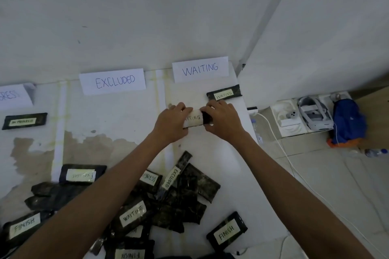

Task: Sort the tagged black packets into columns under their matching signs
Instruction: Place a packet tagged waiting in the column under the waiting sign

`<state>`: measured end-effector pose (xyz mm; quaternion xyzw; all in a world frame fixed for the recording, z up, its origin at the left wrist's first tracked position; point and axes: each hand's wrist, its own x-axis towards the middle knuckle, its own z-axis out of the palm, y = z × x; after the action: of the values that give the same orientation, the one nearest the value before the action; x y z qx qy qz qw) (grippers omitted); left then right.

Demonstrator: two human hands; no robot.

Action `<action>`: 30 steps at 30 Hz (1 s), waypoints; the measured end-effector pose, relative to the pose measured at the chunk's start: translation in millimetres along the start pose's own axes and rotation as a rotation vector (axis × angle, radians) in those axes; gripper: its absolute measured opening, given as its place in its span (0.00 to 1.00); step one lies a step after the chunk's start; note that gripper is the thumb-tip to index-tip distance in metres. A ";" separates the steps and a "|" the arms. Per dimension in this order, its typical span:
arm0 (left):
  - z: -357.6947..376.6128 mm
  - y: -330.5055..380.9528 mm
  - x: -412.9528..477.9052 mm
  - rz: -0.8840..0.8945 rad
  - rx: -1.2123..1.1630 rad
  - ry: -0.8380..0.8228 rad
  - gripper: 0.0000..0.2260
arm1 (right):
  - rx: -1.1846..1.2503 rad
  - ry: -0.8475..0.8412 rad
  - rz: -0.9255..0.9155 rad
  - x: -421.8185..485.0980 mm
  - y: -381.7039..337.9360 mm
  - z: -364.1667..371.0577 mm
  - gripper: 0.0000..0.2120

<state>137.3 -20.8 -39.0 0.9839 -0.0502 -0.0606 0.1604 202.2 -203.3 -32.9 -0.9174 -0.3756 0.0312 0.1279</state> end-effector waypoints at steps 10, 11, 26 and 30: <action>16.2 -44.0 68.3 -0.166 -0.042 0.098 0.25 | 0.048 -0.037 0.268 57.2 96.1 20.0 0.28; 18.6 -45.4 71.5 -0.168 -0.057 0.091 0.26 | 0.046 -0.047 0.274 59.1 99.8 22.1 0.26; 21.8 -46.6 73.4 -0.181 -0.104 0.041 0.31 | 0.080 -0.099 0.289 50.3 108.2 20.4 0.26; 16.6 -38.7 58.1 -0.192 -0.130 0.091 0.32 | 0.137 -0.053 0.261 34.4 92.9 13.3 0.28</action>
<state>195.5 3.7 -73.0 0.9734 0.0554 -0.0342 0.2195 288.1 -240.1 -68.4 -0.9465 -0.2532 0.0975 0.1749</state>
